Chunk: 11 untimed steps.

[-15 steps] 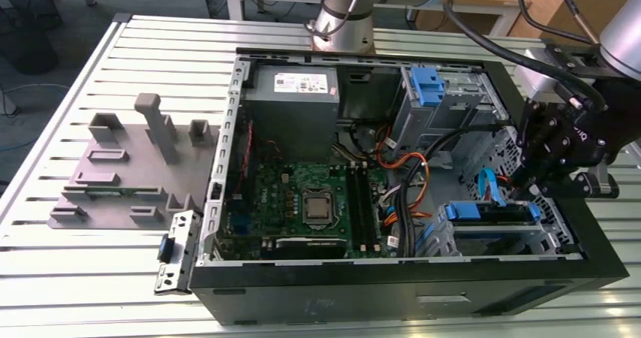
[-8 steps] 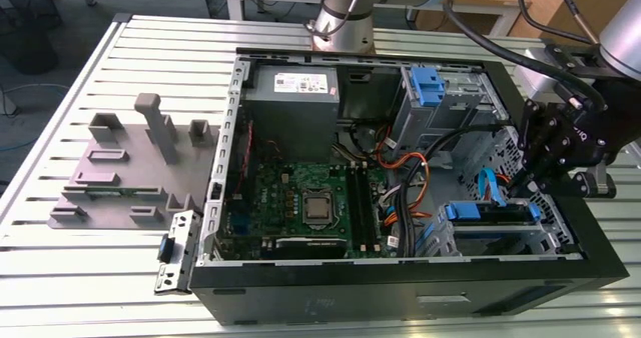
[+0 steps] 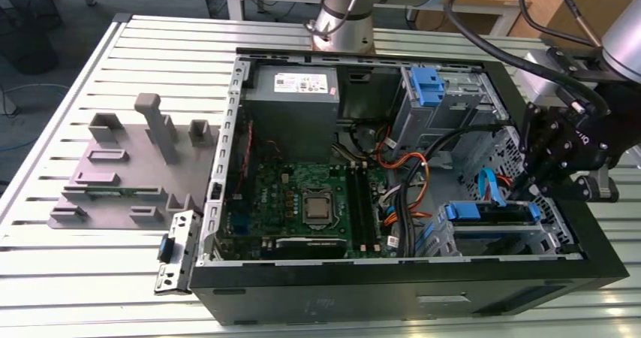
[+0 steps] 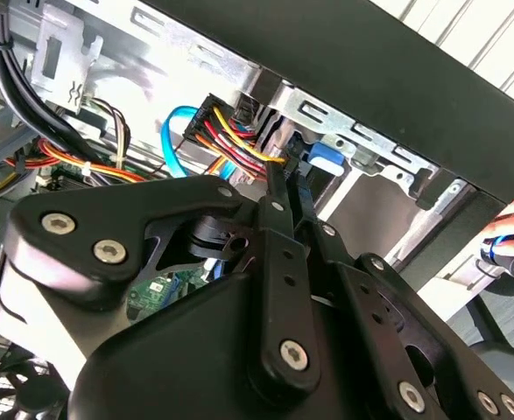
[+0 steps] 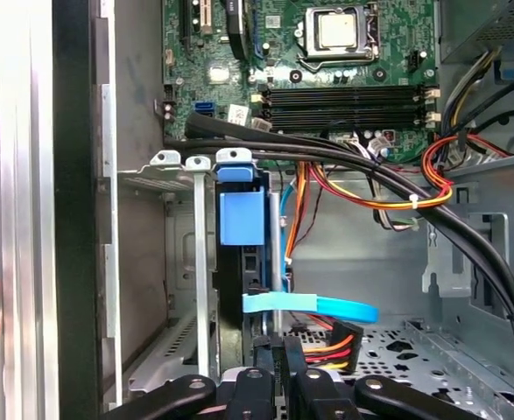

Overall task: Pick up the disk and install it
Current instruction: 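Insert the second disk wire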

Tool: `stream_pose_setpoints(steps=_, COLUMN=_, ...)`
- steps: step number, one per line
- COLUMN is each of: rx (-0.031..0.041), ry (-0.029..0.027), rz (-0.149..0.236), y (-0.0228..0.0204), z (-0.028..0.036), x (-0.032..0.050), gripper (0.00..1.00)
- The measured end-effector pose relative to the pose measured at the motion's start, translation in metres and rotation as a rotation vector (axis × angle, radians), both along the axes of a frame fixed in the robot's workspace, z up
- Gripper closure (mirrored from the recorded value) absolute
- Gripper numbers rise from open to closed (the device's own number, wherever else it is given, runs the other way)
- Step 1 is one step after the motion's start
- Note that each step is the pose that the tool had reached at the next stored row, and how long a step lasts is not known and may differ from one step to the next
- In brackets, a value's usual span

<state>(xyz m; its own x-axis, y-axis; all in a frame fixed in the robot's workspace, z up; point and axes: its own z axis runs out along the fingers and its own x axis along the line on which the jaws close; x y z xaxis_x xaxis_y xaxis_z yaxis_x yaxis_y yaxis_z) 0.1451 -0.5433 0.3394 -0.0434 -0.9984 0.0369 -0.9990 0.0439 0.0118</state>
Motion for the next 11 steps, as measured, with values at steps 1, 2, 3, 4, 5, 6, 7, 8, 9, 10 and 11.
stream_pose_setpoints(steps=1, rx=0.0003, ry=-0.0012, rz=0.000, y=-0.0010, z=0.0000, x=-0.0005, gripper=0.84)
stream_pose_setpoints(steps=2, rx=0.0008, ry=-0.0029, rz=0.000, y=-0.0017, z=0.0000, x=-0.0013, gripper=0.84)
stream_pose_setpoints(steps=3, rx=0.0009, ry=-0.0045, rz=0.000, y=-0.0023, z=0.0001, x=-0.0019, gripper=0.84)
stream_pose_setpoints(steps=4, rx=0.0011, ry=-0.0061, rz=0.000, y=-0.0031, z=0.0000, x=-0.0024, gripper=0.84)
stream_pose_setpoints(steps=5, rx=0.0012, ry=-0.0076, rz=0.000, y=-0.0039, z=0.0000, x=-0.0030, gripper=0.84)
stream_pose_setpoints(steps=6, rx=0.0014, ry=-0.0093, rz=0.000, y=-0.0047, z=0.0000, x=-0.0035, gripper=0.84)
stream_pose_setpoints(steps=7, rx=0.0015, ry=-0.0112, rz=0.000, y=-0.0055, z=0.0000, x=-0.0042, gripper=0.84)
stream_pose_setpoints(steps=8, rx=0.0016, ry=-0.0131, rz=0.000, y=-0.0064, z=0.0000, x=-0.0048, gripper=0.84)
stream_pose_setpoints(steps=9, rx=0.0015, ry=-0.0150, rz=0.000, y=-0.0074, z=0.0001, x=-0.0054, gripper=0.84)
stream_pose_setpoints(steps=10, rx=0.0015, ry=-0.0170, rz=0.000, y=-0.0084, z=0.0001, x=-0.0059, gripper=0.84)
stream_pose_setpoints(steps=11, rx=0.0016, ry=-0.0188, rz=0.000, y=-0.0096, z=0.0001, x=-0.0065, gripper=0.84)
